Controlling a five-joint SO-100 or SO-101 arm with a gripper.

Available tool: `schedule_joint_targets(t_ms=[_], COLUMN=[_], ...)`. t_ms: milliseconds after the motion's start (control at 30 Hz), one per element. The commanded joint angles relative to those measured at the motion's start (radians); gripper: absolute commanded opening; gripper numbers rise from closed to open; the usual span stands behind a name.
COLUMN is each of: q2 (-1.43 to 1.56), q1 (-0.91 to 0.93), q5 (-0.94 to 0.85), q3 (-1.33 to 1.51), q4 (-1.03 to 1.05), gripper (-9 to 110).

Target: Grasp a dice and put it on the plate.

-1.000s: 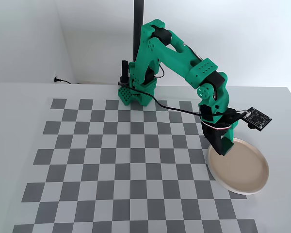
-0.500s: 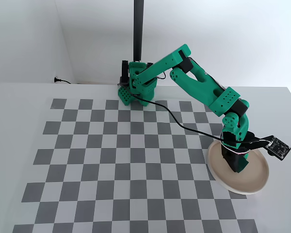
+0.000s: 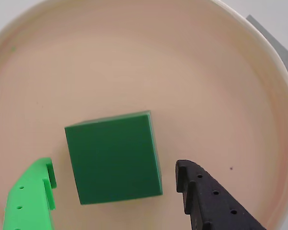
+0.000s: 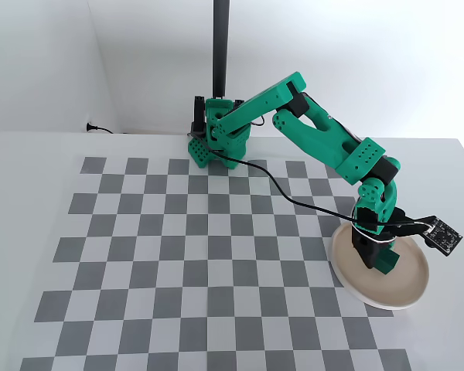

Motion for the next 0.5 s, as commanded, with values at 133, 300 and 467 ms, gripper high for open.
schedule_joint_targets(t_ms=[133,300,467], q2=[0.399,0.591,0.739], q1=[0.012,0.028,0.074], q5=[-0.023,-0.021,-0.017], q3=[-0.101,-0.097,-0.087], q4=[0.222,0.393,0.554], gripper=[19,16,7])
